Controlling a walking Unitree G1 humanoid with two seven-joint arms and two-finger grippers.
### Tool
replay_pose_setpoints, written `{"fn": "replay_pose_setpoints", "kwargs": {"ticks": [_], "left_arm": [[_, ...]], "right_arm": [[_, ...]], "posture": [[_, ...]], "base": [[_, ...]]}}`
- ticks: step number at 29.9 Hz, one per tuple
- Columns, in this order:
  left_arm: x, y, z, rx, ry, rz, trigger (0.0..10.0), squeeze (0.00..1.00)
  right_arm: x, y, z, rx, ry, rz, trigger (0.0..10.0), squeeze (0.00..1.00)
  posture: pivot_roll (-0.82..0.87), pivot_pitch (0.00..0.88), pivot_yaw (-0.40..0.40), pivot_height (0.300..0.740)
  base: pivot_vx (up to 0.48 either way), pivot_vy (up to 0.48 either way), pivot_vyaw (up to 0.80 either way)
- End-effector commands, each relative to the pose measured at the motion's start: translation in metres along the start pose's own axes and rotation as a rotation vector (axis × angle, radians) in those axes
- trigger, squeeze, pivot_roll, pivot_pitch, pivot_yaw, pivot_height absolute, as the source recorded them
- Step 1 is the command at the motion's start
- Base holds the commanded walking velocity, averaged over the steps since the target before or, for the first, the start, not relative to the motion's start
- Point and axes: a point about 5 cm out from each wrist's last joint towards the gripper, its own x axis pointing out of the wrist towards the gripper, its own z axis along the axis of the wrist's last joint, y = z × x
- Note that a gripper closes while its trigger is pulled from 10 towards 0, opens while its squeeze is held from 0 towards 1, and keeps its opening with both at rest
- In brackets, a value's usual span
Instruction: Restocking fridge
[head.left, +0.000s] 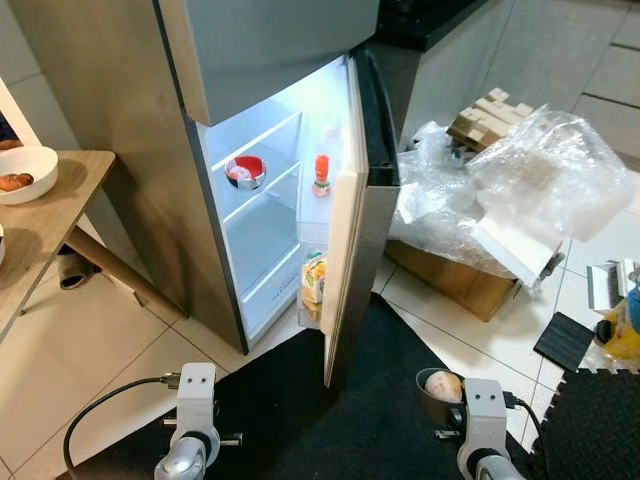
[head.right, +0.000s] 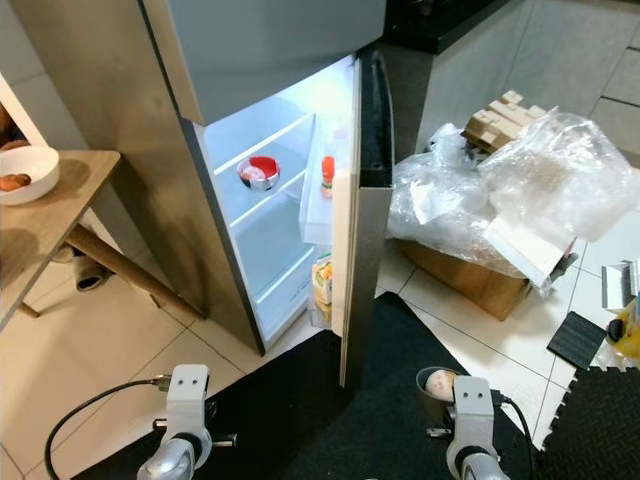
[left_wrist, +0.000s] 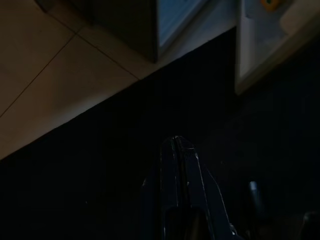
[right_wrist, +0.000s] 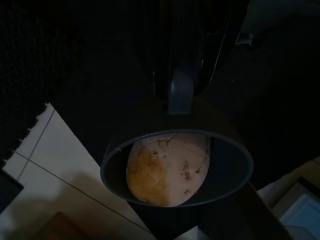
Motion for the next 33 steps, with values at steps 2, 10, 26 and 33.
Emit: {"fn": "replay_pose_setpoints", "kwargs": {"ticks": [2, 10, 26, 33], "left_arm": [[-0.002, -0.001, -0.005, 0.000, 0.010, 0.002, 10.0, 0.00], [-0.002, -0.002, -0.004, -0.006, 0.003, 0.012, 10.0, 0.00], [0.000, 0.013, 0.019, -0.025, -0.141, 0.138, 10.0, 0.00], [0.011, 0.003, 0.043, 0.046, -0.161, 0.062, 10.0, 0.00]], "right_arm": [[0.001, 0.001, 0.004, -0.001, -0.025, 0.004, 10.0, 0.00], [0.001, 0.000, 0.005, -0.004, -0.024, 0.006, 10.0, 0.00], [0.002, 0.000, 0.006, -0.010, -0.027, 0.009, 10.0, 0.00], [0.002, 0.001, 0.005, -0.012, -0.024, 0.011, 10.0, 0.00]], "posture": [[-0.13, 0.094, -0.019, 0.736], [-0.13, 0.093, -0.025, 0.736], [-0.14, 0.092, -0.028, 0.736], [-0.13, 0.092, -0.031, 0.736]], "base": [[0.000, -0.480, 0.00], [0.000, -0.480, 0.00], [0.000, -0.051, 0.00], [0.000, 0.000, 0.00]]}}
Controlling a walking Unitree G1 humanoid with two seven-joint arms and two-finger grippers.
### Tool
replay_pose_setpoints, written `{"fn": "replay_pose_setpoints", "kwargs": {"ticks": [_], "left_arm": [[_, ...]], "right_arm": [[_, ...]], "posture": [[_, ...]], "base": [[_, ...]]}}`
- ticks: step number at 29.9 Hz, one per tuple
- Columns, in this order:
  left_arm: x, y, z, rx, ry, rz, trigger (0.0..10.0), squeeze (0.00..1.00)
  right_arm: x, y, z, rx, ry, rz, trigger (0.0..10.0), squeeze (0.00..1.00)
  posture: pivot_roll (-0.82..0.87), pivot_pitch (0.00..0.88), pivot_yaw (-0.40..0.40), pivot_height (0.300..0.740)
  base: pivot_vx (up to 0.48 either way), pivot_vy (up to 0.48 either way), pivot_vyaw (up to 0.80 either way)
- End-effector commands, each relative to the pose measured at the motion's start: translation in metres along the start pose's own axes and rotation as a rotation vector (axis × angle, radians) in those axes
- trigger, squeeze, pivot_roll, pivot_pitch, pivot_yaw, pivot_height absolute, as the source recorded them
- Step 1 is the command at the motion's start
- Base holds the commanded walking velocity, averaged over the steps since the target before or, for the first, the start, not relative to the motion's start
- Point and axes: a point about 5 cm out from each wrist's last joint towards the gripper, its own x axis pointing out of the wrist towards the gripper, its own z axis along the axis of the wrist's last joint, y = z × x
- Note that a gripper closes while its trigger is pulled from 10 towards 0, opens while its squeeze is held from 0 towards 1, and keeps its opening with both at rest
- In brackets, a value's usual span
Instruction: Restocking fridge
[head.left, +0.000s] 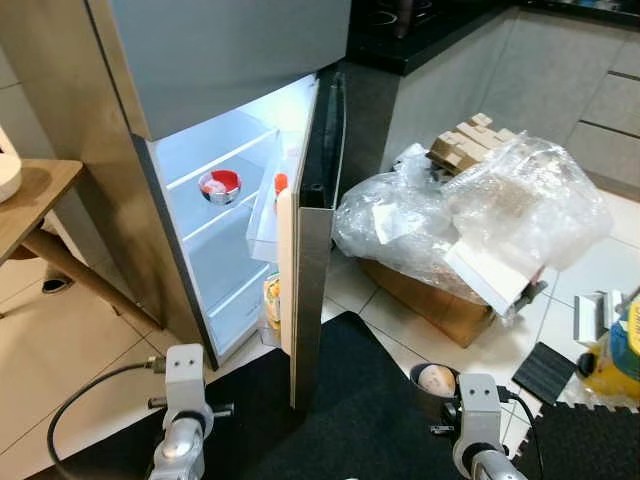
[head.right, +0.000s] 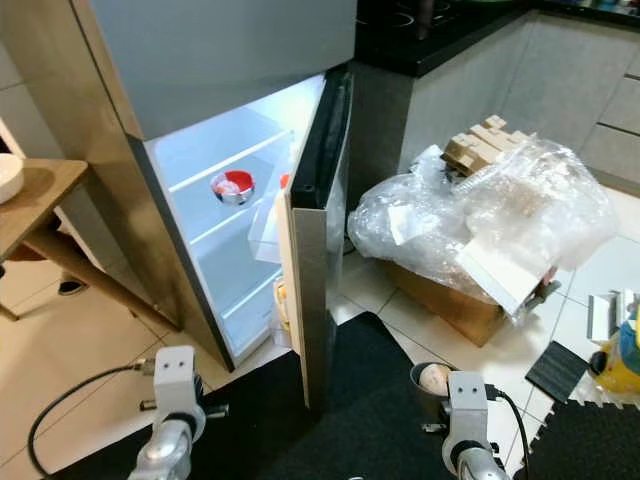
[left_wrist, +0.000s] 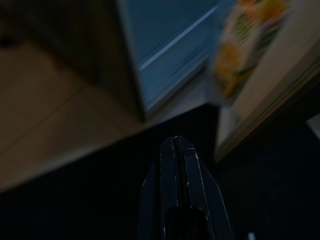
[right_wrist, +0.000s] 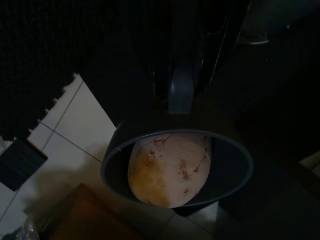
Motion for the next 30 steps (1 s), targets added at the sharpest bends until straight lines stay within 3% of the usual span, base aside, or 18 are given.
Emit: {"fn": "replay_pose_setpoints", "kwargs": {"ticks": [1, 3, 6, 7, 14, 16, 21, 26, 30], "left_arm": [[0.000, 0.002, -0.002, 0.041, 0.029, -0.024, 10.0, 0.00], [0.004, -0.002, 0.004, 0.055, 0.020, -0.053, 10.0, 0.00], [0.020, -0.020, 0.045, 0.084, -0.074, -0.186, 10.0, 0.00], [0.020, -0.020, 0.045, 0.084, -0.074, -0.186, 10.0, 0.00], [0.035, -0.019, 0.102, 0.126, -0.201, -0.227, 10.0, 0.00], [0.035, -0.019, 0.102, 0.126, -0.201, -0.227, 10.0, 0.00], [0.040, -0.004, 0.135, 0.152, -0.250, -0.214, 10.0, 0.00], [0.038, -0.021, 0.140, 0.100, -0.275, -0.372, 10.0, 0.00], [0.035, -0.044, 0.143, 0.087, -0.289, -0.538, 10.0, 0.00]], "right_arm": [[0.000, -0.001, 0.001, -0.003, -0.009, -0.004, 10.0, 0.00], [0.000, -0.001, 0.001, -0.003, -0.010, -0.004, 10.0, 0.00], [0.000, 0.001, 0.003, -0.030, -0.032, 0.011, 10.0, 0.00], [0.000, 0.001, 0.003, -0.030, -0.032, 0.011, 10.0, 0.00], [-0.001, 0.004, 0.017, -0.041, -0.154, 0.053, 10.0, 0.00], [-0.001, 0.004, 0.017, -0.041, -0.154, 0.053, 10.0, 0.00], [-0.002, 0.011, 0.015, -0.045, -0.158, 0.088, 10.0, 0.00], [-0.004, 0.013, 0.013, -0.034, -0.168, 0.093, 10.0, 0.00], [-0.007, 0.011, 0.008, -0.032, -0.166, 0.091, 10.0, 0.00]], "posture": [[-0.13, 0.093, -0.031, 0.736], [-0.14, 0.095, -0.031, 0.736], [-0.17, 0.111, 0.002, 0.736], [-0.17, 0.111, 0.002, 0.736], [-0.21, 0.140, 0.015, 0.736], [-0.21, 0.140, 0.015, 0.736], [-0.19, 0.146, 0.003, 0.736], [-0.19, 0.152, 0.013, 0.736], [-0.20, 0.156, 0.018, 0.736]], "base": [[0.000, 0.000, 0.00], [0.000, 0.000, 0.00], [0.000, 0.000, 0.00], [0.000, 0.000, 0.00], [0.000, 0.000, 0.00], [0.000, 0.000, 0.00], [0.000, 0.000, 0.00], [0.000, 0.000, 0.00], [0.000, 0.000, 0.00]]}}
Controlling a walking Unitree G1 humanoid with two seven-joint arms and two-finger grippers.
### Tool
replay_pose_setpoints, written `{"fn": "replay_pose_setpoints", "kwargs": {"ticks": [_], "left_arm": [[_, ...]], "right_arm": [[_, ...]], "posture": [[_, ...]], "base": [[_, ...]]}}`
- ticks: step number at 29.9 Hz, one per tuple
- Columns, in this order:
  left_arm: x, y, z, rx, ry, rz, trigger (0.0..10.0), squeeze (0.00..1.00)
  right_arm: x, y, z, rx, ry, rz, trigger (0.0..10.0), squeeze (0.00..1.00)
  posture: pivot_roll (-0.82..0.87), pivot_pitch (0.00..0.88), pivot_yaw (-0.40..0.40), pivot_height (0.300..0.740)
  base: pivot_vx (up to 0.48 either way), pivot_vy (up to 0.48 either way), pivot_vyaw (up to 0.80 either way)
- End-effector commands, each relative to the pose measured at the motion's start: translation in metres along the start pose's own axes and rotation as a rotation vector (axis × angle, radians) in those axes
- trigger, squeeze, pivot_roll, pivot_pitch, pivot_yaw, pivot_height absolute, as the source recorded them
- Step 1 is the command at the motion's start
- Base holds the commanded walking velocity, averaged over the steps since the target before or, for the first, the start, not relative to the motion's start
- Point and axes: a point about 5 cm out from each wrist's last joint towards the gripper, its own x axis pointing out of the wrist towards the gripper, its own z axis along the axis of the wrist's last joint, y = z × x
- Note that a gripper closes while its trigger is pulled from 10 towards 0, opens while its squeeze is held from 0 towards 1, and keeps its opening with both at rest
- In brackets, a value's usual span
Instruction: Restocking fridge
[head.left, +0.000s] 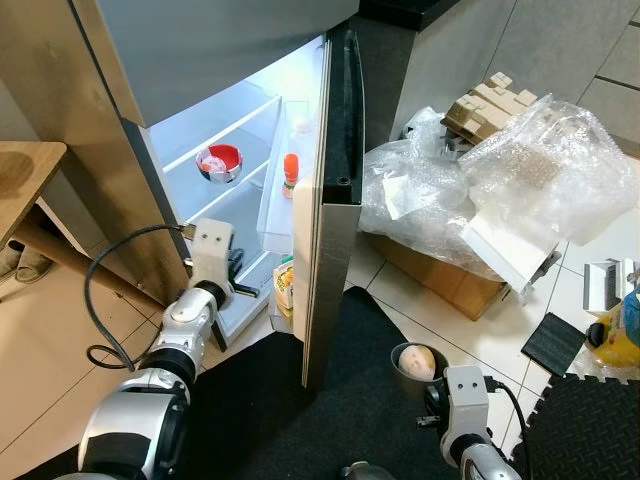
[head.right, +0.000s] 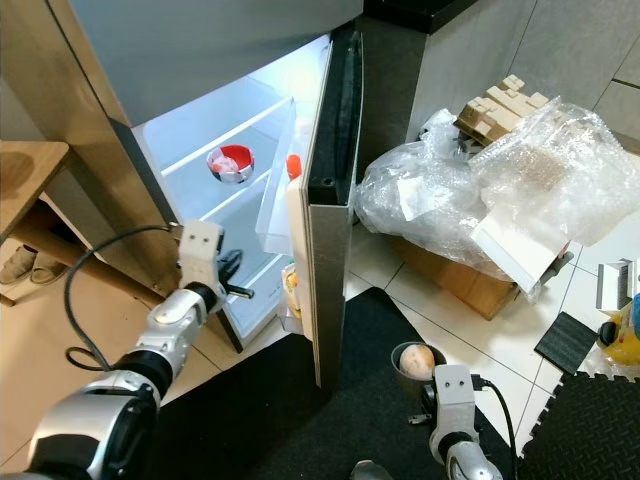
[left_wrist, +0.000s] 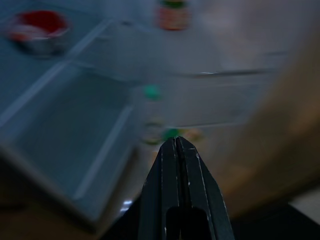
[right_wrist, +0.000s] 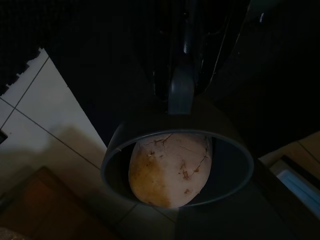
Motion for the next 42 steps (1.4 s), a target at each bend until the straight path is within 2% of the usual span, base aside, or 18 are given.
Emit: {"fn": "replay_pose_setpoints", "kwargs": {"ticks": [1, 2, 3, 4, 6, 11, 19, 22, 25, 26, 27, 28, 30, 34, 36, 37, 40, 42], "left_arm": [[0.006, -0.017, 0.001, -0.017, 0.001, -0.114, 10.0, 0.00], [0.011, -0.029, 0.004, -0.026, -0.011, -0.198, 10.0, 0.00], [0.011, -0.029, 0.004, -0.026, -0.011, -0.198, 10.0, 0.00], [0.015, -0.043, 0.008, -0.042, -0.034, -0.299, 10.0, 0.00], [0.017, -0.051, 0.011, -0.056, -0.048, -0.360, 10.0, 0.00], [0.019, -0.065, 0.012, -0.054, -0.045, -0.466, 10.0, 0.00], [0.027, -0.100, 0.016, -0.050, -0.053, -0.607, 10.0, 0.00], [0.033, -0.134, 0.024, -0.083, -0.085, -0.701, 10.0, 0.00], [0.031, -0.207, 0.038, -0.088, -0.149, -0.936, 10.0, 0.00], [0.031, -0.207, 0.038, -0.088, -0.149, -0.936, 10.0, 0.00], [0.028, -0.225, 0.040, -0.087, -0.167, -1.001, 10.0, 0.00], [0.028, -0.225, 0.040, -0.087, -0.167, -1.001, 10.0, 0.00], [0.022, -0.240, 0.040, -0.092, -0.193, -1.066, 10.0, 0.00], [0.020, -0.236, 0.039, -0.115, -0.209, -1.061, 10.0, 0.00], [0.018, -0.217, 0.029, -0.105, -0.191, -1.018, 10.0, 0.00], [0.018, -0.217, 0.029, -0.105, -0.191, -1.018, 10.0, 0.00], [0.006, -0.167, -0.014, 0.031, -0.019, -0.930, 10.0, 0.00], [-0.003, -0.145, -0.031, 0.087, 0.057, -0.894, 10.0, 0.00]], "right_arm": [[-0.005, -0.005, -0.003, 0.004, -0.016, -0.015, 10.0, 0.00], [-0.008, -0.007, -0.006, 0.004, -0.010, -0.020, 10.0, 0.00], [-0.008, -0.007, -0.006, 0.004, -0.010, -0.020, 10.0, 0.00], [-0.010, -0.009, -0.009, 0.006, -0.005, -0.026, 10.0, 0.00], [-0.012, -0.010, -0.010, 0.007, -0.004, -0.031, 10.0, 0.00], [-0.013, -0.010, -0.012, 0.007, -0.004, -0.034, 10.0, 0.00], [-0.016, -0.011, -0.015, 0.008, -0.005, -0.037, 10.0, 0.00], [-0.018, -0.011, -0.016, 0.008, -0.003, -0.037, 10.0, 0.00], [-0.019, -0.010, -0.020, -0.001, 0.014, -0.024, 10.0, 0.00], [-0.019, -0.010, -0.020, -0.001, 0.014, -0.024, 10.0, 0.00], [-0.019, -0.009, -0.020, -0.001, 0.016, -0.023, 10.0, 0.00], [-0.019, -0.009, -0.020, -0.001, 0.016, -0.023, 10.0, 0.00], [-0.018, -0.008, -0.019, 0.001, 0.014, -0.021, 10.0, 0.00], [-0.018, -0.007, -0.019, 0.003, 0.010, -0.021, 10.0, 0.00], [-0.017, -0.006, -0.018, 0.005, 0.009, -0.019, 10.0, 0.00], [-0.017, -0.006, -0.018, 0.005, 0.009, -0.019, 10.0, 0.00], [-0.018, -0.005, -0.020, 0.002, 0.018, -0.010, 10.0, 0.00], [-0.017, -0.004, -0.020, -0.002, 0.021, -0.005, 10.0, 0.00]], "posture": [[-0.20, 0.160, 0.022, 0.736], [-0.20, 0.162, 0.026, 0.736], [-0.20, 0.162, 0.026, 0.736], [-0.20, 0.162, 0.030, 0.736], [-0.21, 0.163, 0.034, 0.736], [-0.21, 0.158, 0.041, 0.736], [-0.22, 0.155, 0.046, 0.736], [-0.22, 0.151, 0.042, 0.736], [-0.22, 0.146, 0.037, 0.736], [-0.22, 0.146, 0.037, 0.736], [-0.22, 0.146, 0.038, 0.736], [-0.22, 0.146, 0.038, 0.736], [-0.22, 0.144, 0.047, 0.736], [-0.22, 0.144, 0.048, 0.736], [-0.21, 0.146, 0.041, 0.736], [-0.21, 0.146, 0.041, 0.736], [-0.20, 0.146, 0.032, 0.736], [-0.19, 0.145, 0.027, 0.736]], "base": [[0.000, 0.000, 0.00], [0.000, 0.000, 0.00], [0.000, 0.000, 0.00], [0.000, 0.000, 0.00], [0.000, 0.000, 0.00], [0.000, 0.000, 0.00], [0.000, 0.000, 0.00], [0.000, 0.000, 0.00], [0.000, 0.000, 0.00], [0.000, 0.000, 0.00], [0.000, 0.000, 0.00], [0.000, 0.000, 0.00], [0.000, 0.000, 0.00], [0.000, 0.000, 0.00], [0.000, 0.000, 0.00], [0.000, 0.000, 0.00], [0.000, 0.000, 0.00], [0.000, 0.000, 0.00]]}}
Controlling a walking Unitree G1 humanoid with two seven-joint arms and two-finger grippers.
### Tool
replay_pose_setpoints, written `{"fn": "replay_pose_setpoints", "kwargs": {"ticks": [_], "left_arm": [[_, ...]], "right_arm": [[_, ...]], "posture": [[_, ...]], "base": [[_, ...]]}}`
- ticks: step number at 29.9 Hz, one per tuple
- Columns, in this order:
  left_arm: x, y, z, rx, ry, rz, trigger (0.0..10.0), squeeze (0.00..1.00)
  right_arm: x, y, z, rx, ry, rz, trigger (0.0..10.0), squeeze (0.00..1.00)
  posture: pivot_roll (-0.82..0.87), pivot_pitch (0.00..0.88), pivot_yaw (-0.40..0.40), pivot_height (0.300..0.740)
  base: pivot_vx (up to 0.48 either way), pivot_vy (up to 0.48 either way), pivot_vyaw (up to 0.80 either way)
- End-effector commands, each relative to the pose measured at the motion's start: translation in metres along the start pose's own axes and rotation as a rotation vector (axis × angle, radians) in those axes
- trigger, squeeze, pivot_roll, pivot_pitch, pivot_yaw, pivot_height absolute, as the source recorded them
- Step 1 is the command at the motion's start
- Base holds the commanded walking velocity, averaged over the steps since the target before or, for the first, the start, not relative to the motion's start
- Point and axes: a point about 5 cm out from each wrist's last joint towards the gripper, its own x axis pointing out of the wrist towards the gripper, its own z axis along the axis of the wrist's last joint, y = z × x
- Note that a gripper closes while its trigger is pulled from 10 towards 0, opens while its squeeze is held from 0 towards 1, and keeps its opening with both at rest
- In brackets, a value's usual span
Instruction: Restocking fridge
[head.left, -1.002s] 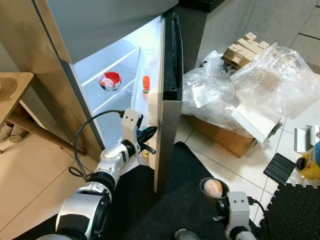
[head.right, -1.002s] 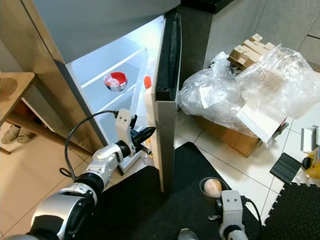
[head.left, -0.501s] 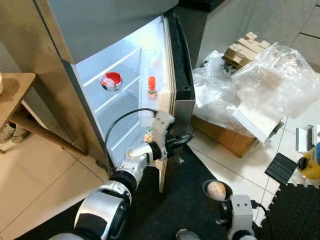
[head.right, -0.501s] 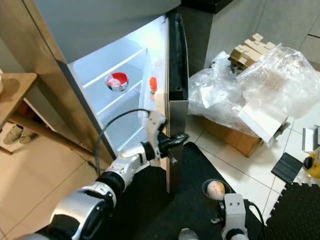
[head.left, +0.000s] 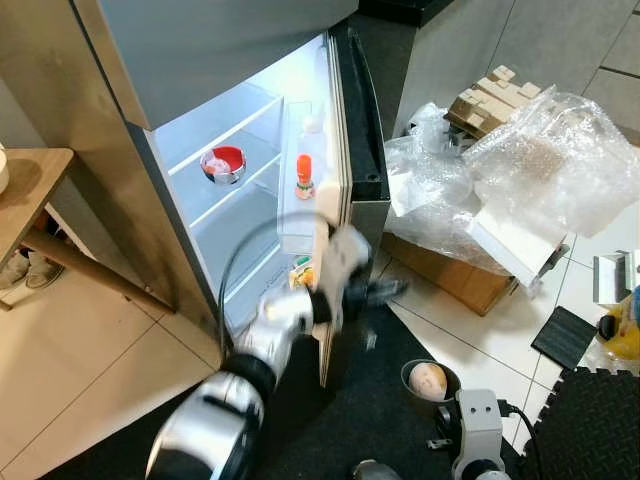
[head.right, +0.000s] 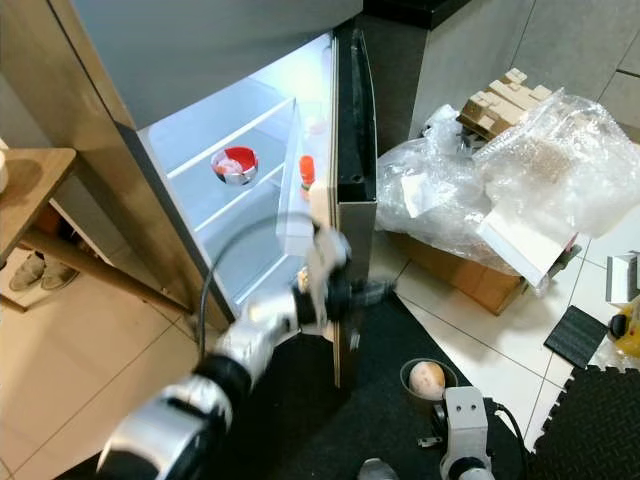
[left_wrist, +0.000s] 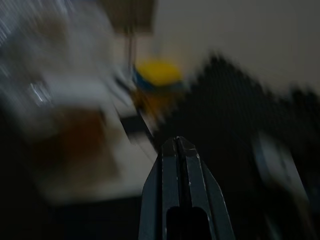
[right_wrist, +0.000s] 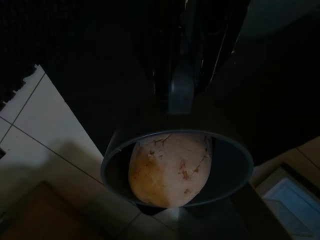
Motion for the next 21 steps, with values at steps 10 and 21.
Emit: {"fn": "replay_pose_setpoints", "kwargs": {"ticks": [10, 21], "left_arm": [[-0.097, 0.036, -0.051, 0.012, 0.333, 0.414, 10.0, 0.00], [-0.136, 0.091, 0.008, 0.037, 0.060, 0.925, 10.0, 0.00]], "right_arm": [[0.003, 0.001, 0.003, -0.010, 0.004, 0.018, 10.0, 0.00], [0.008, -0.001, 0.010, -0.020, -0.007, 0.024, 10.0, 0.00]], "posture": [[-0.18, 0.146, 0.004, 0.736], [-0.19, 0.142, 0.001, 0.736]], "base": [[0.000, 0.000, 0.00], [0.000, 0.000, 0.00]]}}
